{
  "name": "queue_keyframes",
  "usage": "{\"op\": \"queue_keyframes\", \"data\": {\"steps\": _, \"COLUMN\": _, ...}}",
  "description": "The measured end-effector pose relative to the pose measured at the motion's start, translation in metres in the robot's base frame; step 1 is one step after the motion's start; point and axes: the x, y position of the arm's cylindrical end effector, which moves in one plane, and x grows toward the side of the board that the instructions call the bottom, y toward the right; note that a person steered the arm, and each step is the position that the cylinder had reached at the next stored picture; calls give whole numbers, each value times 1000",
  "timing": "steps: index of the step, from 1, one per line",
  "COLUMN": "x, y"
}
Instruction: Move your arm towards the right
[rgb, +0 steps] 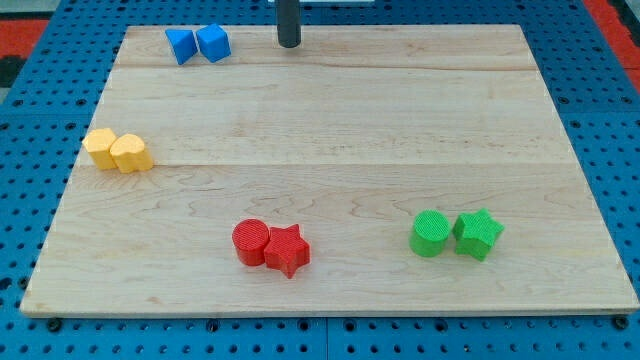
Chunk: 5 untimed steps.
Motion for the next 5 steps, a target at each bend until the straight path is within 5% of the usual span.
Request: {"op": "queue_keyframes", "data": {"steps": 5, "x": -1, "y": 13}}
